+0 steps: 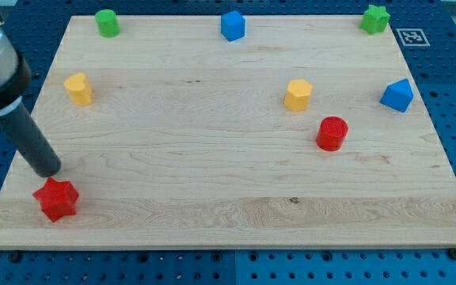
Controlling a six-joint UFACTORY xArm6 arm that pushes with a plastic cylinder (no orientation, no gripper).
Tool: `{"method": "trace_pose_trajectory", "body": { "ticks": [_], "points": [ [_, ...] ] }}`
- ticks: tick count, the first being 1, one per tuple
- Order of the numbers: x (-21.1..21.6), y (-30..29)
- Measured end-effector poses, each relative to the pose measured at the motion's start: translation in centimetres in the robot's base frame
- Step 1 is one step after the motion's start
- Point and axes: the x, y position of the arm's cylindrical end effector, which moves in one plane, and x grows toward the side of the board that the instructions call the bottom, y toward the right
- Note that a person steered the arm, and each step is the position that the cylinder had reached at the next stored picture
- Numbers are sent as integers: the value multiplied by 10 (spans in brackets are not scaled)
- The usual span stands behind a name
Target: Move red star slightly towards down
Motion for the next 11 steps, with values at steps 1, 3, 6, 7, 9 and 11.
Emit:
{"method": "trace_pose_trajectory", "body": {
  "ticks": [1, 3, 6, 7, 9, 11],
  "points": [
    [2, 3],
    [30, 21],
    [7, 19],
    [-10, 14],
    [-86, 24],
    [-93, 106]
  ]
}}
